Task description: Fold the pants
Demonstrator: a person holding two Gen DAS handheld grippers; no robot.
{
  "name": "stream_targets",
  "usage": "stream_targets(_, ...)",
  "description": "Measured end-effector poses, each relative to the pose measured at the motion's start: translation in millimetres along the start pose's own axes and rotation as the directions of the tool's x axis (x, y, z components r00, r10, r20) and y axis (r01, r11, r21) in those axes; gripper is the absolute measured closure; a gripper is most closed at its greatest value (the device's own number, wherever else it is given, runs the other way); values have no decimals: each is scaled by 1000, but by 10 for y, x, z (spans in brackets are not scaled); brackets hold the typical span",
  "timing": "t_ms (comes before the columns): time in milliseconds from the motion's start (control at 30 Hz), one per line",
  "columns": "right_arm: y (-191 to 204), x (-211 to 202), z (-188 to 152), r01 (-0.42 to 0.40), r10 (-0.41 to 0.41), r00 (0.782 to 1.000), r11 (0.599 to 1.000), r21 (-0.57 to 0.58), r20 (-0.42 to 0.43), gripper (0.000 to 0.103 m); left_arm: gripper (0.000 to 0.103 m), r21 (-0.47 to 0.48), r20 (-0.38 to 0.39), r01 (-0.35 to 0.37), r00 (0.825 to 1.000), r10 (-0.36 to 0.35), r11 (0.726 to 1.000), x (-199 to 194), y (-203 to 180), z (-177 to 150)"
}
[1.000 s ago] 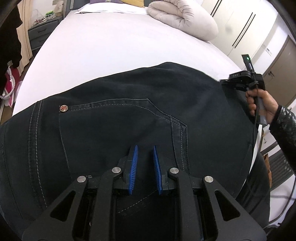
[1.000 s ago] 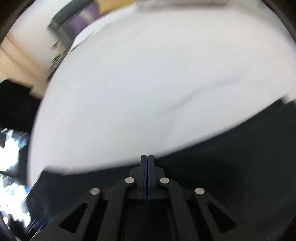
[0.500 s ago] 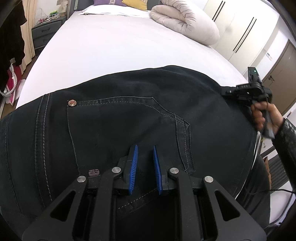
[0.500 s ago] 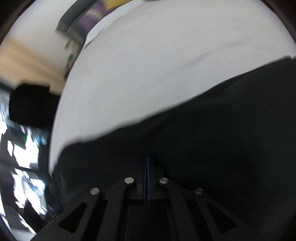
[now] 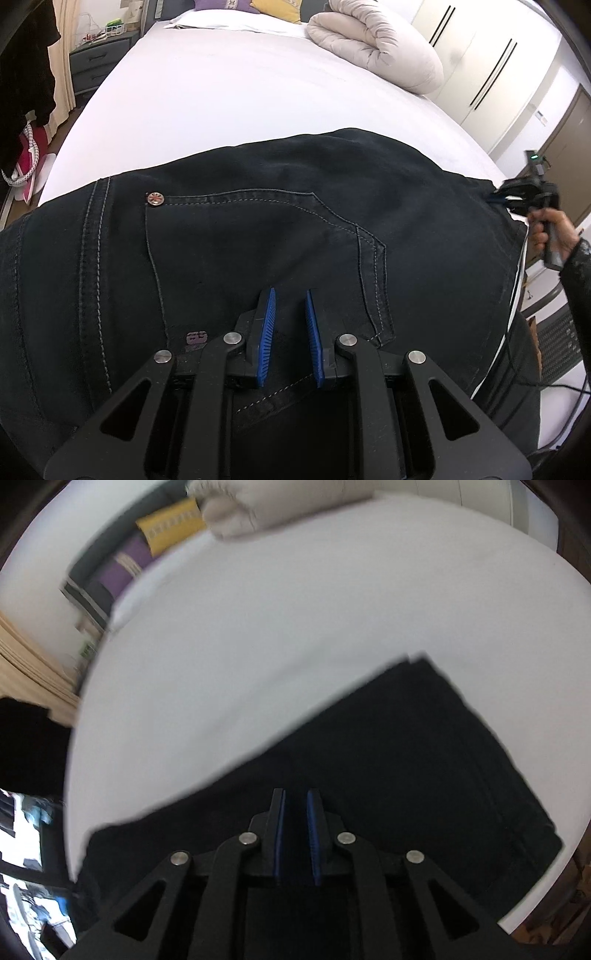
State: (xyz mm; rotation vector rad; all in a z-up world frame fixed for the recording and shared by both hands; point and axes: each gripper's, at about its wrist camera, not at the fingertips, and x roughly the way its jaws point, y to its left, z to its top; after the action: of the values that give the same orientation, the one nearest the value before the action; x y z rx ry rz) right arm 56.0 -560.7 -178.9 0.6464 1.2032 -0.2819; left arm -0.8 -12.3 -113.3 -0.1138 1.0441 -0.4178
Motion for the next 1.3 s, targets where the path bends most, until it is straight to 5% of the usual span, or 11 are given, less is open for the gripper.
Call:
stream_targets(267, -398, 195, 676, 19, -35, 993, 991, 133, 117, 103, 86, -15, -8, -24, 1000, 24, 1000, 1, -4, 35)
stream_targets(400, -268, -264, 386, -72, 25, 970, 980, 187, 240, 81, 86, -19, -1, -23, 1000, 23, 1000, -5, -6, 18)
stream_targets(600, -278, -257, -55, -169, 159, 979, 983, 75, 127, 66, 86, -10, 2, -29, 1000, 29, 1000, 7, -35, 0)
stream_targets(700, -752, -26, 4, -216, 182, 969, 951, 222, 164, 103, 86, -10, 5, -35, 999, 35, 999, -10, -44, -13)
stream_targets(767, -884, -51, 15, -273, 217, 954, 915, 297, 207, 103, 86, -3, 8, -43, 999, 43, 999, -22, -56, -20)
stream_targets(833, -858, -240, -16, -174, 106, 965, 942, 287, 238, 103, 86, 11, 10, -50, 999, 50, 999, -33, -72, -27)
stream_targets(900, -695, -445, -47, -138, 66, 961, 956, 258, 269, 70, 86, 23, 15, -60, 998, 59, 998, -53, -97, -44)
stream_targets(967, -582, -618, -245, -235, 160, 943, 941, 243, 293, 58, 86, 33, 20, -69, 997, 68, 997, -74, -111, -73)
stream_targets(1167, 574, -279, -1109, -597, 601, 799, 795, 107, -3, 58, 86, 21, 24, -66, 998, 66, 998, -167, -86, -138)
stream_targets(1233, 829, 12, -1304, -579, 592, 799, 805, 130, -102, 61, 86, 20, 25, -60, 998, 60, 998, -210, -75, -178)
stream_targets(1300, 843, 82, -1343, -513, 521, 849, 853, 93, -88, 93, 86, 11, 22, -51, 998, 51, 999, -295, -36, -244)
